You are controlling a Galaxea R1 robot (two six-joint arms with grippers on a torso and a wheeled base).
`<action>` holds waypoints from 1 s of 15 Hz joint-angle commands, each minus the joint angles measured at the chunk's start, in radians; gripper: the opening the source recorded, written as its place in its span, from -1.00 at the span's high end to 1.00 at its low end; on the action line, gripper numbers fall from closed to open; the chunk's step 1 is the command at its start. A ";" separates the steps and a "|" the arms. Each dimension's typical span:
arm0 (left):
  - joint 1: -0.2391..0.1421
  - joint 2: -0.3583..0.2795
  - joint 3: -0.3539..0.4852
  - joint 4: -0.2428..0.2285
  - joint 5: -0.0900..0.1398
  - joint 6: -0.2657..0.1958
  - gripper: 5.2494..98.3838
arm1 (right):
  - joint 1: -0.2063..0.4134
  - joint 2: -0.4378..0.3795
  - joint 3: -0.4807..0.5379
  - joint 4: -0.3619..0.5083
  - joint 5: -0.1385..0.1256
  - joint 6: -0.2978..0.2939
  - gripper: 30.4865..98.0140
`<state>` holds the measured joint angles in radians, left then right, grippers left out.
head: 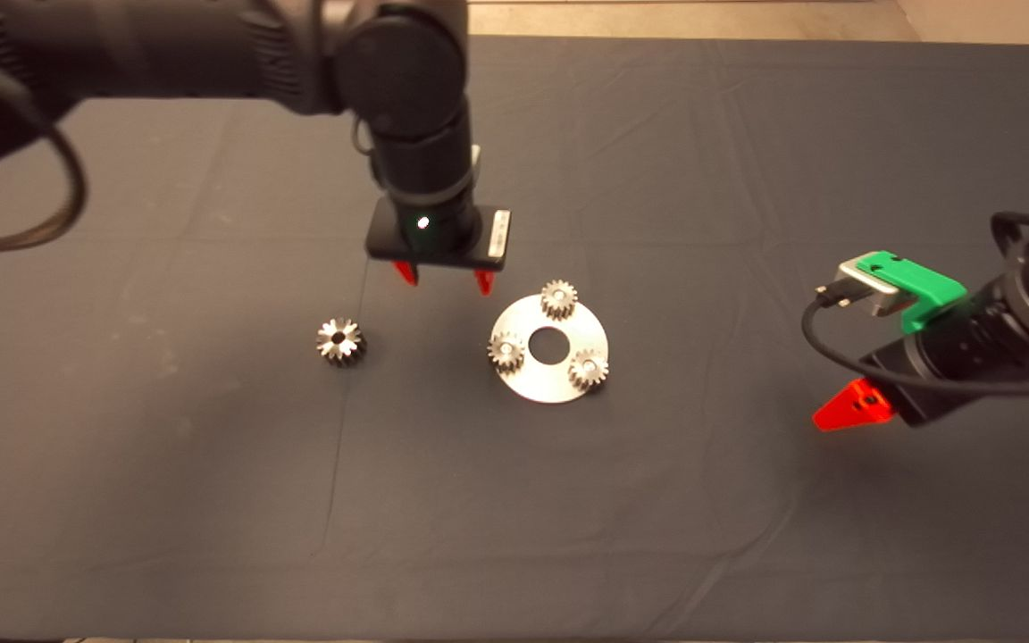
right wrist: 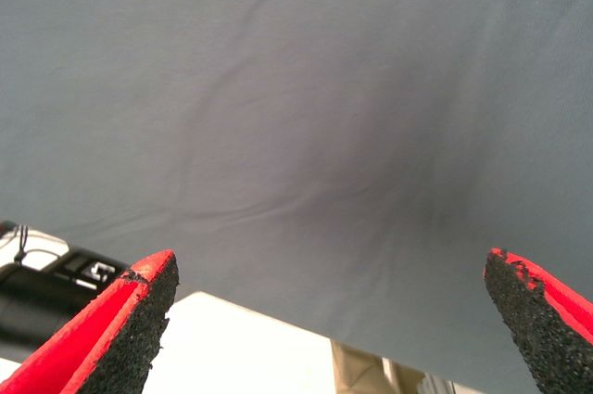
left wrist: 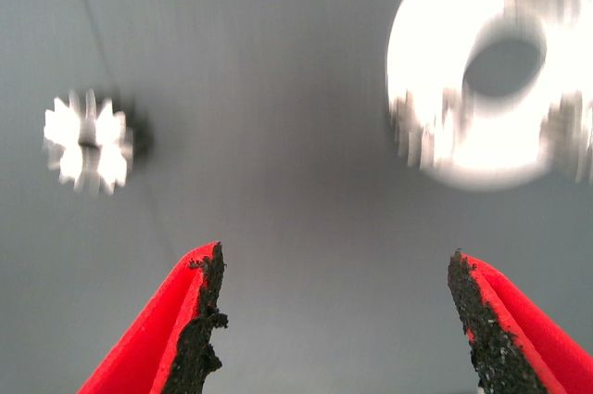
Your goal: Remove an incorrectly installed larger gear and replace it with the correct smaller gear
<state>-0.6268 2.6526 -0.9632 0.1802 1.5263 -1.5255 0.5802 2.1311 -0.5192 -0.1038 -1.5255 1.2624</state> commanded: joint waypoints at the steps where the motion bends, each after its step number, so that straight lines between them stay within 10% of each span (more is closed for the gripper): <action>1: -0.070 -0.205 0.393 -0.024 0.132 -0.162 -0.16 | 0.063 0.075 0.150 -0.019 -0.133 0.196 -0.69; 8: -0.067 -0.527 0.634 -0.135 0.126 -0.207 -0.16 | 0.064 0.360 0.209 0.036 -0.124 0.522 -0.69; 10: -0.067 -0.616 0.638 -0.137 0.106 -0.160 -0.16 | 0.063 0.370 0.237 0.069 -0.105 0.595 -0.69; 15: -0.067 -0.574 0.637 -0.139 -0.012 -0.139 -0.16 | 0.061 0.361 0.229 0.078 -0.092 0.608 -0.69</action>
<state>-0.6745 2.0326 -0.3496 0.0711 1.5360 -1.6847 0.6185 2.4851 -0.3006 -0.0790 -1.5288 1.8309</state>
